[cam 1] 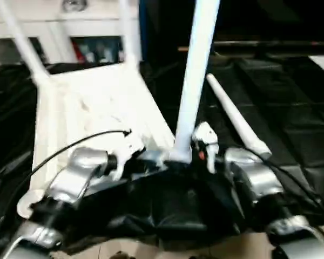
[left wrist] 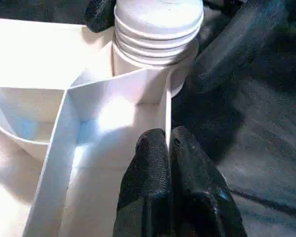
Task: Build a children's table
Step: Rotate leg to tighten
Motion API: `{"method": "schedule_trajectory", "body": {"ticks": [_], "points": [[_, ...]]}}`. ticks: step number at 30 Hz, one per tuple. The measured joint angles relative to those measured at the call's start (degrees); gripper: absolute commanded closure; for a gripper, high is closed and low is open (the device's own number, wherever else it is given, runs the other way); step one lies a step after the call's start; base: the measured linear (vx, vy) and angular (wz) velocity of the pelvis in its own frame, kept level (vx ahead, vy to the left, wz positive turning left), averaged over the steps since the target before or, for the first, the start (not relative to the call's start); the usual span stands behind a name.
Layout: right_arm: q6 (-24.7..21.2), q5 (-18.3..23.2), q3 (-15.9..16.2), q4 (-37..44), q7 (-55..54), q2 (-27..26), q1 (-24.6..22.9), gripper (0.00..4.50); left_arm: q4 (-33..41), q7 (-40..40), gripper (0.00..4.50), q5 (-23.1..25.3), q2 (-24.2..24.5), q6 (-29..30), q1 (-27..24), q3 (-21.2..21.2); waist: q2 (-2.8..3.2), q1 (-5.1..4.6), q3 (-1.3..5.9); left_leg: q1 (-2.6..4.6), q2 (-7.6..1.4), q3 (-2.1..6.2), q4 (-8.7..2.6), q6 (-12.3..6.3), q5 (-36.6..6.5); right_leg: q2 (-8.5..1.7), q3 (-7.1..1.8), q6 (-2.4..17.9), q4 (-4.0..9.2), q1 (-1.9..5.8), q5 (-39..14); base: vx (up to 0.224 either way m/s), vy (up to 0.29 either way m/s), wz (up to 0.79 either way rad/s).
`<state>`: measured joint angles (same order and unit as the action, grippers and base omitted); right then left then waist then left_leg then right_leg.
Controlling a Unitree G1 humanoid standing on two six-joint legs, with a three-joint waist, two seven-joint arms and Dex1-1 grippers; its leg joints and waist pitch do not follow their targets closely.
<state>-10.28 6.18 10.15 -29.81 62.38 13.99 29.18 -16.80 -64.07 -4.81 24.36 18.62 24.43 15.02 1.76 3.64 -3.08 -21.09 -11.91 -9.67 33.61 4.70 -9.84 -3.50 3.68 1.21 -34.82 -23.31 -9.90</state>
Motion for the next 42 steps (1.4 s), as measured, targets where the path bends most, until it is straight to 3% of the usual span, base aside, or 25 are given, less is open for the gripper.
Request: {"method": "schedule_trajectory", "body": {"ticks": [3, 10, 18, 19, 22, 25, 34, 38, 39, 42], "points": [[-0.8, 0.5, 0.3, 0.4, 1.7, 0.7, 0.0, 0.07, 0.3, -1.1, 4.5, 0.0, 0.6, -0.1, -0.2, 0.0, -0.02, 0.08, -0.01, -0.01, 0.0, 0.0, 0.01, 0.0, 0.0, 0.0, 0.0, 0.0, -0.01, 0.0, 0.0, 0.0, 0.0, 0.0], [-1.6, 0.9, 0.4, 0.5, 2.9, 0.9, 0.1, 0.76, 1.8, -2.3, 4.5, -0.3, 1.9, 0.0, -1.0, 0.0, -0.06, 0.18, -0.03, -0.02, 0.0, 0.0, -0.01, 0.0, 0.0, 0.0, 0.01, 0.0, -0.01, 0.0, 0.0, 0.0, 0.0, 0.0], [-2.2, 1.0, 0.4, 0.6, 2.5, 0.7, 0.0, 1.21, 1.9, -2.7, 4.5, -0.4, 1.9, 0.1, -1.3, 0.0, -0.06, 0.38, -0.03, -0.02, 0.0, 0.0, 0.0, 0.0, 0.0, 0.0, 0.01, 0.0, -0.01, 0.0, 0.0, 0.0, 0.0, 0.0], [-2.2, 0.9, 0.4, 0.6, 2.5, 0.6, 0.0, 1.44, 1.9, -2.6, 4.5, -0.4, 1.8, 0.1, -1.3, 0.0, -0.05, 0.46, -0.03, -0.02, 0.0, 0.0, 0.0, 0.0, 0.0, 0.0, 0.01, 0.0, -0.01, 0.0, 0.0, 0.0, 0.0, 0.0], [-1.7, 0.1, -0.1, 0.1, -2.5, -1.1, 0.0, 1.59, 1.7, 0.7, 4.5, 0.1, 0.0, 1.0, -1.2, -0.1, -0.05, 0.3, -0.03, 0.02, 0.0, 0.01, 0.02, 0.01, 0.0, 0.0, 0.0, 0.0, -0.05, 0.0, 0.0, 0.0, 0.0, 0.0], [-0.3, -0.9, -2.5, -2.5, -10.9, -4.4, 0.5, 1.72, -0.4, 5.2, 4.5, 1.3, -2.3, 2.1, 0.6, -0.6, -0.05, -0.3, -0.03, 0.09, 0.0, 0.01, 0.09, 0.03, 0.0, 0.0, -0.02, 0.0, -0.12, 0.01, 0.0, 0.0, 0.0, 0.0], [2.1, -2.6, -8.0, -10.8, -31.6, -11.2, 5.0, 1.75, -5.0, 19.0, 4.5, 3.6, -11.3, 8.3, 5.4, -2.5, -0.01, -1.44, 0.0, 0.11, 0.0, 0.03, 0.14, 0.03, 0.0, 0.01, -0.03, -0.1, -0.11, 0.03, 0.0, 0.0, 0.0, 0.0], [3.2, -2.8, -8.8, -11.7, -33.3, -12.1, 5.3, 1.75, -4.9, 19.9, 4.5, 3.7, -11.9, 8.7, 5.5, -2.7, 0.01, -1.56, 0.01, 0.06, 0.01, 0.02, 0.03, 0.01, 0.0, 0.01, -0.03, 0.0, -0.09, 0.03, 0.0, 0.0, 0.0, 0.0], [3.2, -2.8, -9.0, -11.7, -33.3, -12.2, 5.3, 1.2, -4.8, 19.9, 4.5, 3.7, -11.9, 8.8, 5.5, -2.7, 0.01, -1.56, 0.01, 0.07, 0.0, 0.02, 0.02, 0.01, 0.0, 0.01, -0.02, 0.0, -0.08, 0.02, 0.0, 0.0, 0.0, 0.0], [3.3, -2.7, -9.2, -11.7, -33.3, -12.8, 5.3, 1.0, -4.3, 20.1, 4.5, 4.0, -11.9, 9.5, 5.5, -2.7, 0.01, -1.72, 0.01, 0.07, 0.0, 0.02, 0.02, 0.01, 0.0, 0.02, -0.02, 0.0, -0.08, 0.01, 0.0, 0.0, 0.0, 0.0]]}}
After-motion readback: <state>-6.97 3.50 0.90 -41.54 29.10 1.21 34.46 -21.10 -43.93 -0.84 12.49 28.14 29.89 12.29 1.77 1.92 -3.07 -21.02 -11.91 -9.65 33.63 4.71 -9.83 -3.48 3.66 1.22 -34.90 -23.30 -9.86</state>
